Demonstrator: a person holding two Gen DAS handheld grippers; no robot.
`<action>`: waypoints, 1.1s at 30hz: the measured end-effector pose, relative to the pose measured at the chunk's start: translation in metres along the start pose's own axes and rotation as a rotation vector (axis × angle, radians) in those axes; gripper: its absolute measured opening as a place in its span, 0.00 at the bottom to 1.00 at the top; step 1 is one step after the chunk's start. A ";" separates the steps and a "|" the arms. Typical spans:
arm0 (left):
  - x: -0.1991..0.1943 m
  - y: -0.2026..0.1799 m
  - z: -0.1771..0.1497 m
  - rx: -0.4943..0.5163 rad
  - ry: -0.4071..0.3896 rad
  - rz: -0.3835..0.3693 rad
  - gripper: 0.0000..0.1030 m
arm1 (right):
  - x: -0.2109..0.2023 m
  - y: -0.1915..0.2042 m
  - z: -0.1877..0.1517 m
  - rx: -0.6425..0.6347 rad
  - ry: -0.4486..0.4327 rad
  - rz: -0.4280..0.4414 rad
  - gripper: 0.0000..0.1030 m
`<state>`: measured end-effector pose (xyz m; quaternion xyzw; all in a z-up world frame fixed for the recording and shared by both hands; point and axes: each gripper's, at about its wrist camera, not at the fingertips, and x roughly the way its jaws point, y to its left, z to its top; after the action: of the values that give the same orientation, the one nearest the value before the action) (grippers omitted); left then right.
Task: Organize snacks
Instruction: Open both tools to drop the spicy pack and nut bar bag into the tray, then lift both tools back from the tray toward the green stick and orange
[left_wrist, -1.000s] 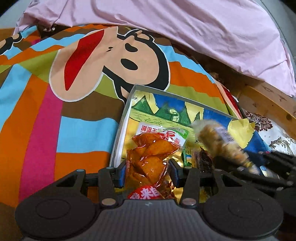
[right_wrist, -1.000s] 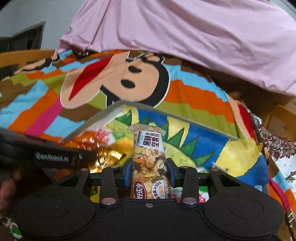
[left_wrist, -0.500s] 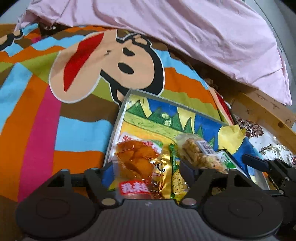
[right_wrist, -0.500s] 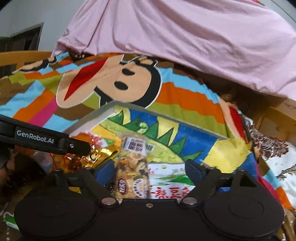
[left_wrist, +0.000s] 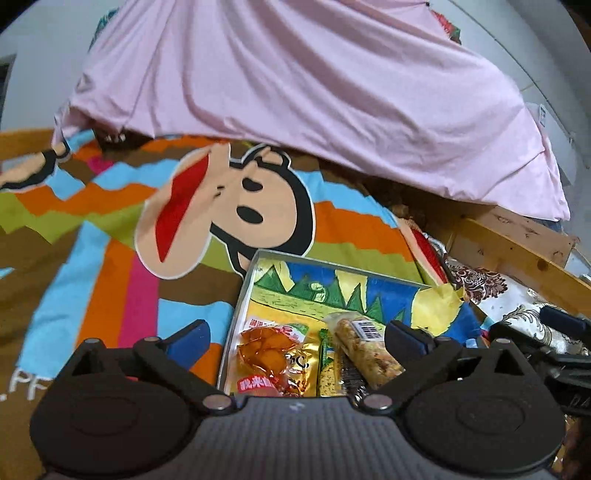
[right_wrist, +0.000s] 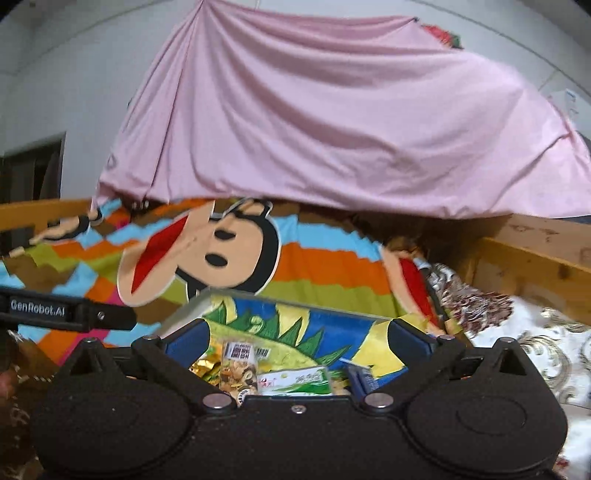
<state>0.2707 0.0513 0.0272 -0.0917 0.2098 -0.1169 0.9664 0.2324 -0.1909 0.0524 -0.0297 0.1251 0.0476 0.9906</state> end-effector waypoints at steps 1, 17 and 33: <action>-0.007 -0.003 -0.001 0.007 -0.008 0.008 0.99 | -0.008 -0.004 0.001 0.009 -0.011 0.002 0.99; -0.101 -0.061 -0.040 0.155 -0.035 0.043 1.00 | -0.112 -0.033 -0.018 0.065 0.013 0.024 0.99; -0.154 -0.089 -0.088 0.169 0.099 0.139 1.00 | -0.164 -0.022 -0.062 0.101 0.231 0.061 0.99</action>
<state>0.0802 -0.0041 0.0279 0.0107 0.2525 -0.0714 0.9649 0.0617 -0.2309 0.0346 0.0187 0.2413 0.0678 0.9679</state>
